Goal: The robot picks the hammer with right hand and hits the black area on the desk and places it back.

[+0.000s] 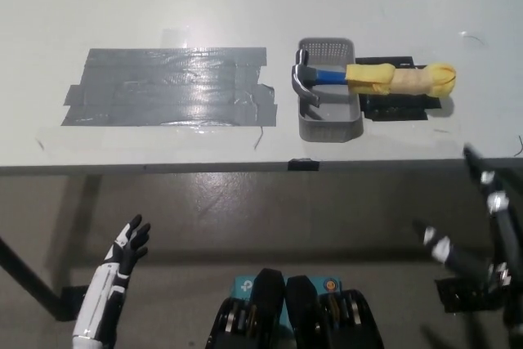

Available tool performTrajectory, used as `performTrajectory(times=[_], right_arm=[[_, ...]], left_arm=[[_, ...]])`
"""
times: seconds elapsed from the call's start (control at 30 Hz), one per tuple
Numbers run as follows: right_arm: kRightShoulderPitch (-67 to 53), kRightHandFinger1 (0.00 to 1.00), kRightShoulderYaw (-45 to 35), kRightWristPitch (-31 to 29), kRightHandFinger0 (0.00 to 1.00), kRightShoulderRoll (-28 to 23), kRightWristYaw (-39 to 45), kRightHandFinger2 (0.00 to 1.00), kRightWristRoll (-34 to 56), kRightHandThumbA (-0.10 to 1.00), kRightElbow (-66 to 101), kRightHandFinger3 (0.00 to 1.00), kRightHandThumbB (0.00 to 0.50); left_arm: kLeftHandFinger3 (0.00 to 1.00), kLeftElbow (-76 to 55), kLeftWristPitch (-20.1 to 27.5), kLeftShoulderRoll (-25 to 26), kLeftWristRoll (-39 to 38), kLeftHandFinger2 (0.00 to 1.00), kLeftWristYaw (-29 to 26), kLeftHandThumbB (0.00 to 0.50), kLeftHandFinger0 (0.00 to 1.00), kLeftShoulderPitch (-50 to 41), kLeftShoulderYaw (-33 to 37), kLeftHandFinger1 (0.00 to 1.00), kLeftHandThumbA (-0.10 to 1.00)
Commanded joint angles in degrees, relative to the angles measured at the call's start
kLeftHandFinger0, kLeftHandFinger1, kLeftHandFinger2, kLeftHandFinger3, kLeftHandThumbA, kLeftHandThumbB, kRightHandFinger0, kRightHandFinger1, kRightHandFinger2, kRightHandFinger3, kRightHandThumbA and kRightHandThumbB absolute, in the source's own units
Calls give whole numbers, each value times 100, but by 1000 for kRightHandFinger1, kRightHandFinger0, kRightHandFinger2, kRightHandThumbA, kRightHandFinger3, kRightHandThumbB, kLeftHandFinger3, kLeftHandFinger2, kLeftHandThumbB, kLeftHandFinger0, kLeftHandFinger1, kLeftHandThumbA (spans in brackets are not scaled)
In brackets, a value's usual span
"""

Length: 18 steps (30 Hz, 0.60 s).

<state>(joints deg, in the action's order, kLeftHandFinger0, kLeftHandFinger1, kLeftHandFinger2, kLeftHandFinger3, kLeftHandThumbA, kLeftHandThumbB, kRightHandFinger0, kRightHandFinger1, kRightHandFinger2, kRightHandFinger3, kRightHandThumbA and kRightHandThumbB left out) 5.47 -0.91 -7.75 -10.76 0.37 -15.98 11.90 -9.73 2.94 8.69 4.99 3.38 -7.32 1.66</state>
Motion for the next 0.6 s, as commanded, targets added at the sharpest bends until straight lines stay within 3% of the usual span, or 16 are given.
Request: performTrajectory(times=[0.0, 0.13, 0.27, 0.57], right_arm=[[1449, 1000, 239, 784, 1000, -751, 361, 1000, -2442, 753, 540, 1000, 376], [2100, 1000, 560, 920, 1000, -884, 201, 1000, -3023, 720, -109, 1000, 412], [2571, 1000, 921, 1151, 1000, -947, 207, 1000, -3468, 691, -650, 1000, 423], [3133, 1000, 1529, 1741, 1000, -951, 207, 1000, -4100, 982, -1508, 1000, 499]], left_arm=[[1000, -408, 124, 4, 330, 1000, -40, 107, 1000, 58, 85, 1000, 997], [1000, -282, 182, 11, 330, 1000, -64, 152, 1000, 81, 64, 1000, 1000], [1000, -170, 254, 29, 337, 1000, -80, 147, 1000, 112, 46, 1000, 1000], [1000, -169, 196, 61, 380, 1000, -36, 132, 1000, 188, 76, 1000, 1000]])
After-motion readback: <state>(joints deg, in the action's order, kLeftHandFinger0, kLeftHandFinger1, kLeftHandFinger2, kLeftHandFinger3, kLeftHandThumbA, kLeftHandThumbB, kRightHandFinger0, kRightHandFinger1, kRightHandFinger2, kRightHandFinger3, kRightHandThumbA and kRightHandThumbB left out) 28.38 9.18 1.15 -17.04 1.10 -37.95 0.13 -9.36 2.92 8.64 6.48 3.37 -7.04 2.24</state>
